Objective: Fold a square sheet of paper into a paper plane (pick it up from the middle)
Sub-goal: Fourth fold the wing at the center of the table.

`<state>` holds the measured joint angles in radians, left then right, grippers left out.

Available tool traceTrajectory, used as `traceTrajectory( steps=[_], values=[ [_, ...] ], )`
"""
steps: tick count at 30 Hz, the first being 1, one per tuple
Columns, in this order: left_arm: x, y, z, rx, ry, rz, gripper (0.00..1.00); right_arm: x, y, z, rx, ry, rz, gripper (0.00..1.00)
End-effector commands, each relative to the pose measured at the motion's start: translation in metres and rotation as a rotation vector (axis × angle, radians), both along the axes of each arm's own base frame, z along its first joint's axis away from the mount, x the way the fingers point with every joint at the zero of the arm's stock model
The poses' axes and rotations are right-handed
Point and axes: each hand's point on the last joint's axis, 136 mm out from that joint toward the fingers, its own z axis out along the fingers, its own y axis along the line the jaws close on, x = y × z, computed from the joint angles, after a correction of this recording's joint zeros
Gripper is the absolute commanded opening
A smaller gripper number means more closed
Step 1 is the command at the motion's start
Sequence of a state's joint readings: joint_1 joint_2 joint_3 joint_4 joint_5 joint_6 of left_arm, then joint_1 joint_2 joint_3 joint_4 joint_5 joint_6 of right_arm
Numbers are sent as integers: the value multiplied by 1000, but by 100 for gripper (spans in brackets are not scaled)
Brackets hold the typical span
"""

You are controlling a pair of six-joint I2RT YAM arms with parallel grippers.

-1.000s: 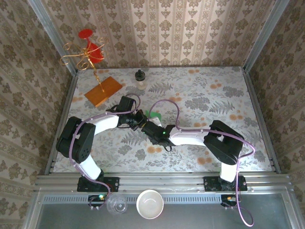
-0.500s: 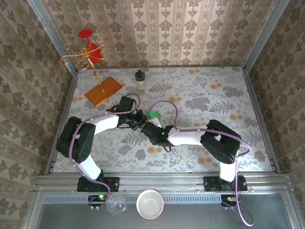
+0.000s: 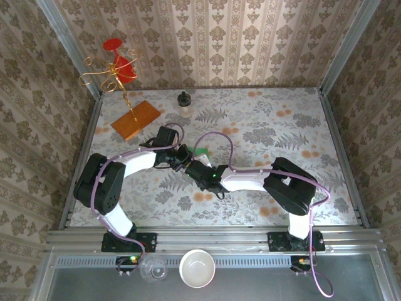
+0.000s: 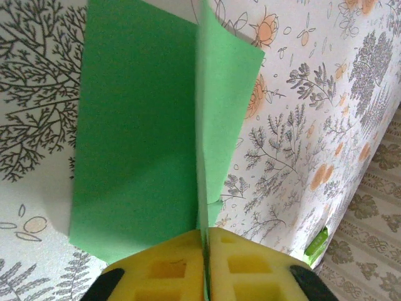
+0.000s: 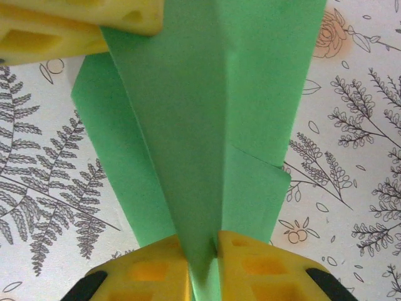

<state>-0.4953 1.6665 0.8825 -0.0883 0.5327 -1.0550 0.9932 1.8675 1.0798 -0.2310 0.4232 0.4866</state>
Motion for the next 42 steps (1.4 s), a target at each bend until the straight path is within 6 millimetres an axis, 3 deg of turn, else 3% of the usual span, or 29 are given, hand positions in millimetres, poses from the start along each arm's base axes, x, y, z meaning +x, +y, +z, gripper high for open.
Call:
traceTrajectory(
  steps=[1,5,11,16,26,33,42],
  values=[
    [1,8,11,11,-6,17,15,-4,5,-5,14,17,34,18],
    [4,22,17,65,-36,22,25,-11,8,-14,51,68,59,15],
    [16,65,22,132,-65,112,33,-18,8,-19,119,122,70,12],
    [13,76,27,124,-95,143,35,-23,15,-20,246,201,94,9],
    [-6,41,24,-19,-130,61,37,-22,21,-17,610,413,100,6],
    [-13,10,14,-71,-131,-24,36,-21,15,-20,727,501,86,6],
    [-21,1,-9,-20,-93,-73,37,-18,11,-24,830,563,68,6]
  ],
)
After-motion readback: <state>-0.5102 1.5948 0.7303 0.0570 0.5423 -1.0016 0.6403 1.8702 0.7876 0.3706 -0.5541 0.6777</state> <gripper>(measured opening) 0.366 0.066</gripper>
